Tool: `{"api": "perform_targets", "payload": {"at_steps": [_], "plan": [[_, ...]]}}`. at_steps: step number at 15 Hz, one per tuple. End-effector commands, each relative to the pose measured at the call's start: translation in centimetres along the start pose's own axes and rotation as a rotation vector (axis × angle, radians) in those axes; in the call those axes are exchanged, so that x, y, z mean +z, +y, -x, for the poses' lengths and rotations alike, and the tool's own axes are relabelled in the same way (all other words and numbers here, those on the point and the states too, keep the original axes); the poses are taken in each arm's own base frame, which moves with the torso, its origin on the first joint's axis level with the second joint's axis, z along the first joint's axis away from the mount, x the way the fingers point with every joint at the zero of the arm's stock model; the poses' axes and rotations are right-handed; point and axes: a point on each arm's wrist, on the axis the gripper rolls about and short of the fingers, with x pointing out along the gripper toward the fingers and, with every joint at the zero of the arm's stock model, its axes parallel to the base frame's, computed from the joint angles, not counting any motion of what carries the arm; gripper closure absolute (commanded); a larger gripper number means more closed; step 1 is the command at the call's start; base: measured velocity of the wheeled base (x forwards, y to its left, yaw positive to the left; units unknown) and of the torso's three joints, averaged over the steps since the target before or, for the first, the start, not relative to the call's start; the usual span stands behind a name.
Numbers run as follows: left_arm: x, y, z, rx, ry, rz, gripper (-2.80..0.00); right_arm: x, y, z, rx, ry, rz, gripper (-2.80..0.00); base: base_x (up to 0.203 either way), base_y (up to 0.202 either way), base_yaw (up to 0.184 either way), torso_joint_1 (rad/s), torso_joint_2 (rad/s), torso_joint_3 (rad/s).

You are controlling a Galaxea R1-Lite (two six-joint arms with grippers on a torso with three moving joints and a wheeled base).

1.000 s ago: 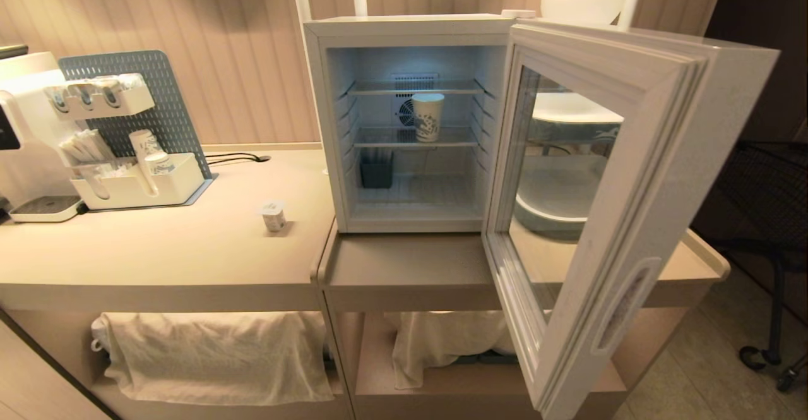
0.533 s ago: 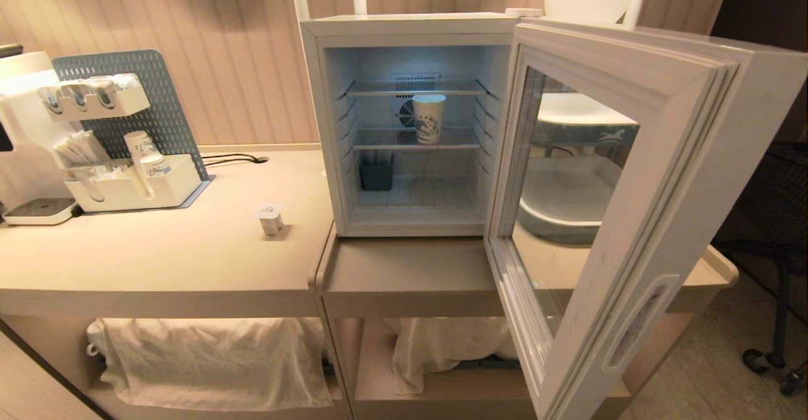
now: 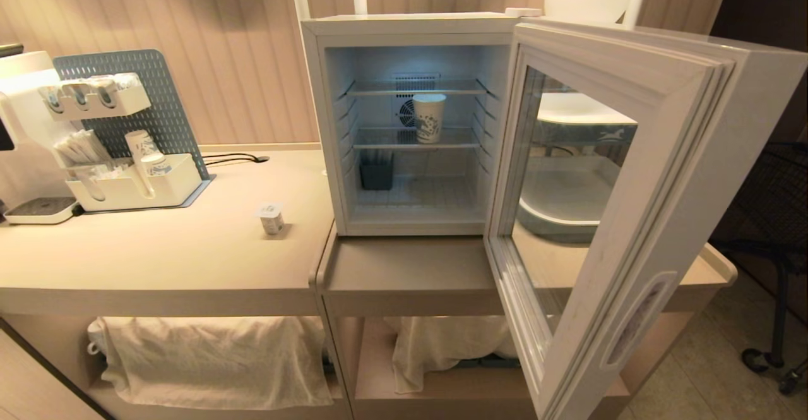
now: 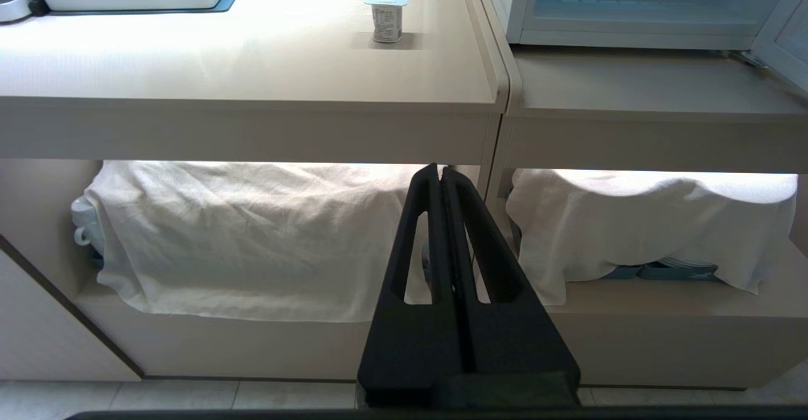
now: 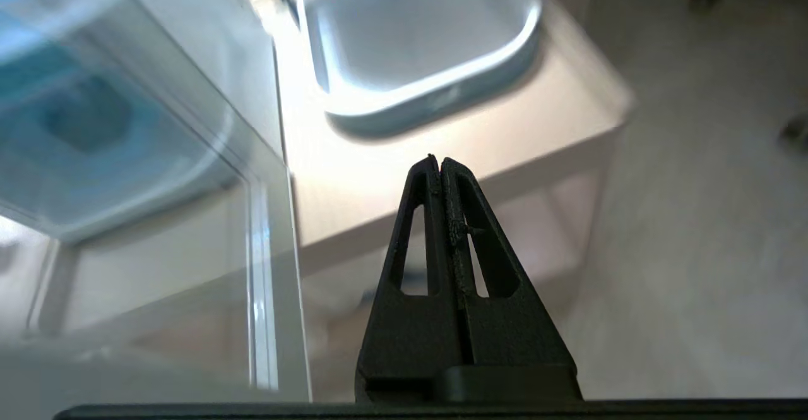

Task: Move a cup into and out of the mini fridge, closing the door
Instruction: Close the freezer door

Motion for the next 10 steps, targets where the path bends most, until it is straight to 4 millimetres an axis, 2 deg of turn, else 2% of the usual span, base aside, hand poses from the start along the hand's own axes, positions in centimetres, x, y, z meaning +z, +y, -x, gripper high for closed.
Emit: {"api": "perform_targets", "payload": {"at_steps": [1, 3, 4, 5, 6, 7, 8, 9, 10], "plan": [[0.0, 0.0, 0.0, 0.001, 0.001, 0.000, 0.00, -1.1, -2.0, -11.2, 0.091, 0.327, -0.081, 0.00, 0.000, 0.000, 0.000, 0.000, 0.00, 0.000], [0.0, 0.0, 0.0, 0.001, 0.001, 0.000, 0.00, -1.7, -4.2, -16.0, 0.562, 0.453, -0.190, 0.00, 0.000, 0.000, 0.000, 0.000, 0.00, 0.000], [0.0, 0.0, 0.0, 0.001, 0.001, 0.001, 0.00, -2.7, -5.5, -19.0, 0.771, 0.498, -0.237, 0.00, 0.000, 0.000, 0.000, 0.000, 0.00, 0.000], [0.0, 0.0, 0.0, 0.001, 0.002, 0.002, 0.00, -3.7, -6.0, -21.4, 0.926, 0.512, -0.246, 0.00, 0.000, 0.000, 0.000, 0.000, 0.00, 0.000], [0.0, 0.0, 0.0, 0.001, 0.002, 0.002, 0.00, -4.5, -5.8, -22.8, 1.003, 0.519, -0.233, 0.00, 0.000, 0.000, 0.000, 0.000, 0.00, 0.000], [0.0, 0.0, 0.0, 0.002, 0.002, 0.002, 0.00, -5.3, -4.7, -23.6, 1.069, 0.530, -0.206, 0.00, 0.000, 0.000, 0.000, 0.000, 0.00, 0.000], [0.0, 0.0, 0.0, 0.001, 0.001, 0.002, 0.00, -5.6, -3.0, -23.6, 1.124, 0.536, -0.163, 0.00, 0.000, 0.000, 0.000, 0.000, 0.00, 0.000], [0.0, 0.0, 0.0, 0.001, 0.001, 0.002, 0.00, -5.5, -0.6, -22.9, 1.177, 0.537, -0.100, 0.00, 0.000, 0.000, 0.000, 0.000, 0.00, 0.000], [0.0, 0.0, 0.0, 0.001, 0.001, 0.002, 0.00, -5.2, 2.8, -21.1, 1.248, 0.531, -0.008, 0.00, 0.000, 0.000, 0.000, 0.000, 0.00, 0.000]]}}
